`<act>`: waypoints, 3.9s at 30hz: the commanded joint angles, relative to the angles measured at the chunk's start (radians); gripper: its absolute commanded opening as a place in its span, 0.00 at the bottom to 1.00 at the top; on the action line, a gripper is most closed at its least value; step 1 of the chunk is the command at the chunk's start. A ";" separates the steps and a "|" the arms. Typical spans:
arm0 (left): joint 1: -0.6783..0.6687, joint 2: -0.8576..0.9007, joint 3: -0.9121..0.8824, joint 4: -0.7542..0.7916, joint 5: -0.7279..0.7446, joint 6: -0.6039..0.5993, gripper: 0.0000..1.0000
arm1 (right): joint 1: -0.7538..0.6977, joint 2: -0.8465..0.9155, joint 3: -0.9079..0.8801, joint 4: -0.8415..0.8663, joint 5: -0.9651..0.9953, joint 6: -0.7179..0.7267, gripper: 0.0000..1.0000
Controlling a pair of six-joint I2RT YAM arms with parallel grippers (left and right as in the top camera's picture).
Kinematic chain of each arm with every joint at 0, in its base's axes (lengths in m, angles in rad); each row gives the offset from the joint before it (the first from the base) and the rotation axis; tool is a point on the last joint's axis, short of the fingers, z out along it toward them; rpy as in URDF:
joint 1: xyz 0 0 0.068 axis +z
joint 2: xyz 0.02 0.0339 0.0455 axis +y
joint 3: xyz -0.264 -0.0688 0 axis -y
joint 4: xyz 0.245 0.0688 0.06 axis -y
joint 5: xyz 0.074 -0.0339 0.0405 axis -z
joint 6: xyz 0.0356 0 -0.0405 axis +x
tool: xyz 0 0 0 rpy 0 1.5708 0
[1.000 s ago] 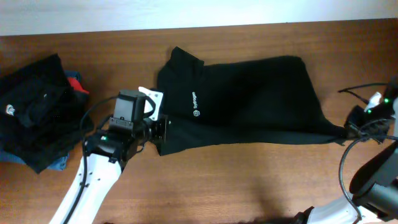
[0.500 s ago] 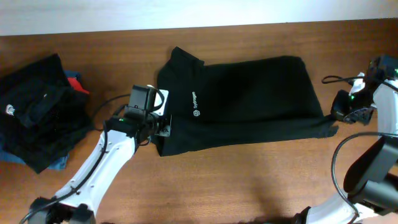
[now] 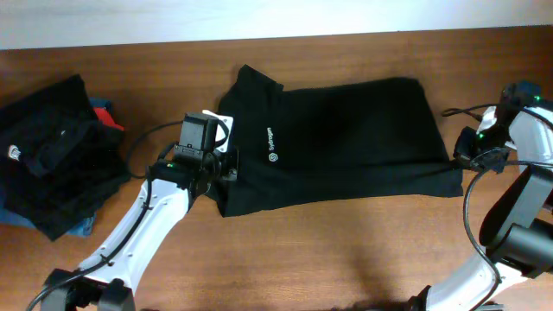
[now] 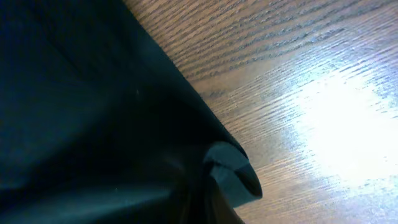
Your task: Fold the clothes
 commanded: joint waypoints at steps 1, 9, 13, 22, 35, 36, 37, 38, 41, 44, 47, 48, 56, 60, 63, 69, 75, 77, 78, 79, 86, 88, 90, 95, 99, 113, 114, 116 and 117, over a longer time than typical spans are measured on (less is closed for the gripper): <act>0.003 0.025 0.016 0.005 -0.056 -0.001 0.12 | 0.014 0.023 0.015 0.011 0.008 -0.005 0.08; 0.003 0.081 0.016 0.075 -0.084 -0.001 0.12 | 0.063 0.024 0.015 0.047 0.009 -0.005 0.08; 0.003 0.104 0.016 0.119 -0.147 -0.001 0.12 | 0.078 0.024 0.014 0.055 0.009 -0.005 0.08; 0.003 0.108 0.016 0.190 -0.206 -0.001 0.12 | 0.078 0.024 0.014 0.081 0.009 0.003 0.08; 0.061 0.105 0.019 0.127 -0.213 -0.054 0.13 | 0.077 0.024 0.014 0.092 0.020 0.002 0.37; 0.082 0.105 0.019 0.107 -0.175 -0.054 0.14 | 0.077 0.024 0.014 0.092 0.020 0.002 0.38; 0.101 0.105 0.019 0.084 -0.141 -0.054 0.13 | 0.077 0.024 0.014 0.091 0.020 0.002 0.39; 0.119 0.108 0.019 0.063 -0.112 -0.054 0.13 | 0.077 0.024 0.014 0.089 0.020 0.002 0.40; 0.162 0.121 0.019 0.029 -0.077 -0.053 0.14 | 0.077 0.024 0.014 0.082 0.019 0.002 0.40; 0.173 0.153 0.019 0.031 -0.061 -0.048 0.13 | 0.077 0.024 0.014 0.072 0.019 0.002 0.40; 0.172 0.195 0.019 0.063 -0.009 -0.045 0.13 | 0.077 0.024 0.014 0.058 0.020 0.002 0.40; 0.172 0.206 0.019 0.068 -0.006 -0.045 0.13 | 0.077 0.024 0.014 0.055 0.020 0.002 0.40; 0.172 0.335 0.019 0.177 0.007 -0.011 0.13 | 0.077 0.024 0.014 0.035 0.019 0.002 0.40; 0.178 0.381 0.019 0.272 -0.060 -0.013 0.13 | 0.077 0.024 0.014 0.024 0.020 0.002 0.40; 0.191 0.398 0.019 0.308 -0.141 -0.054 0.13 | 0.077 0.024 0.014 0.016 0.020 0.001 0.40; 0.247 0.401 0.019 0.318 -0.203 -0.183 0.13 | 0.077 0.024 0.014 0.013 0.020 0.001 0.41; 0.261 0.401 0.019 0.293 -0.181 -0.237 0.13 | 0.077 0.024 0.014 0.013 0.020 0.001 0.41; 0.261 0.398 0.023 0.291 -0.123 -0.208 0.13 | 0.077 0.024 0.014 0.013 0.020 0.001 0.41; 0.261 0.395 0.028 0.286 -0.092 -0.186 0.13 | 0.077 0.024 0.014 0.012 0.020 0.001 0.41; 0.261 0.388 0.036 0.277 -0.061 -0.168 0.14 | 0.077 0.024 0.014 0.012 0.020 0.000 0.41; 0.262 0.236 0.145 0.080 -0.056 -0.076 0.33 | 0.077 0.024 0.007 0.013 0.020 -0.007 0.43; 0.261 0.171 0.179 -0.002 -0.055 -0.063 0.35 | 0.077 0.024 0.007 0.013 0.020 -0.009 0.43; 0.261 0.103 0.201 -0.099 -0.048 -0.063 0.36 | 0.077 0.024 0.007 0.013 0.020 -0.009 0.43; 0.259 0.027 0.201 -0.297 -0.011 -0.063 0.28 | 0.077 0.024 0.007 0.013 0.020 -0.010 0.43; 0.257 0.046 0.177 -0.355 0.010 -0.063 0.21 | 0.077 0.024 0.007 0.013 0.020 -0.009 0.43; 0.254 0.241 0.142 -0.270 0.121 -0.063 0.36 | 0.077 0.024 0.007 0.005 0.020 -0.009 0.44; 0.254 0.249 0.142 -0.261 0.121 -0.063 0.36 | 0.077 0.024 0.007 0.005 0.020 -0.009 0.44; 0.254 0.254 0.142 -0.254 0.122 -0.063 0.36 | 0.077 0.024 0.007 0.005 0.020 -0.009 0.44; 0.254 0.254 0.142 -0.253 0.121 -0.063 0.34 | 0.077 0.024 0.007 0.005 0.020 -0.009 0.44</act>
